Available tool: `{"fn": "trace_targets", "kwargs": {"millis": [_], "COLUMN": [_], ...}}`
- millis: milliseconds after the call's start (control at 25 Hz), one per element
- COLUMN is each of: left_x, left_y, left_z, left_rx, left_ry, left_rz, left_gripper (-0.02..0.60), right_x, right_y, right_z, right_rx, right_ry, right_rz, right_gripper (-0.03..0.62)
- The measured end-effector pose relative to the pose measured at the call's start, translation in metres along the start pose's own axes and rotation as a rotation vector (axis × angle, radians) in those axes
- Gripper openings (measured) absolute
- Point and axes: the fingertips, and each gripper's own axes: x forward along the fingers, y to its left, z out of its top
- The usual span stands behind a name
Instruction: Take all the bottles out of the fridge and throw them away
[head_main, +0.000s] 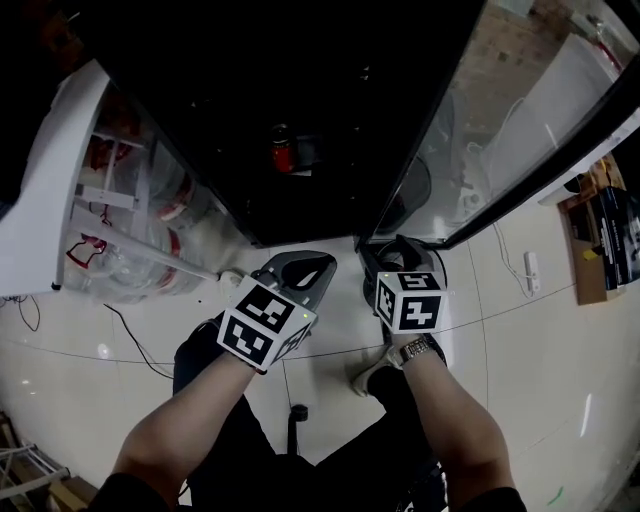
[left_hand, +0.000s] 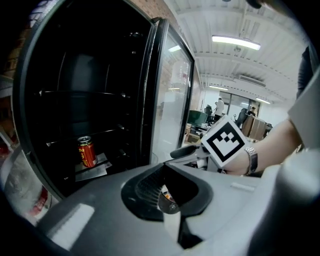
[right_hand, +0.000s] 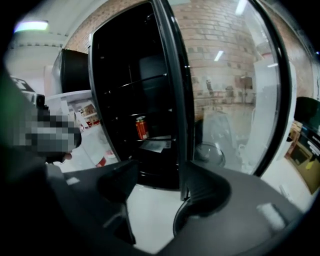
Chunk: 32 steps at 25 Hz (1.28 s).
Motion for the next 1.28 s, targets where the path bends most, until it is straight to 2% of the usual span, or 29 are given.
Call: {"fn": "trace_targets", "kwargs": {"millis": [720,1080,1280], "left_x": [-0.048,-0.046,-0.039], "left_y": [0.107,0.153,0.171], "left_z": [-0.002,0.015,0.021], "left_rx": [-0.072,-0.073,-0.068], "left_ry": [-0.031,-0.040,-0.036], "left_rz": [0.125,0.139,0.127], "left_gripper": [0.005,0.004,0.005], "right_x": [0.097,0.153,0.187], "right_y": [0.087,0.107,0.110], "right_z": [0.061,0.098,0.108], "right_rx": [-0.114,-0.160,-0.162], "right_ry": [0.012,0.015,0.046], "right_rz": [0.111,0.114,0.097], "right_gripper": [0.296,0.303,0.334]}}
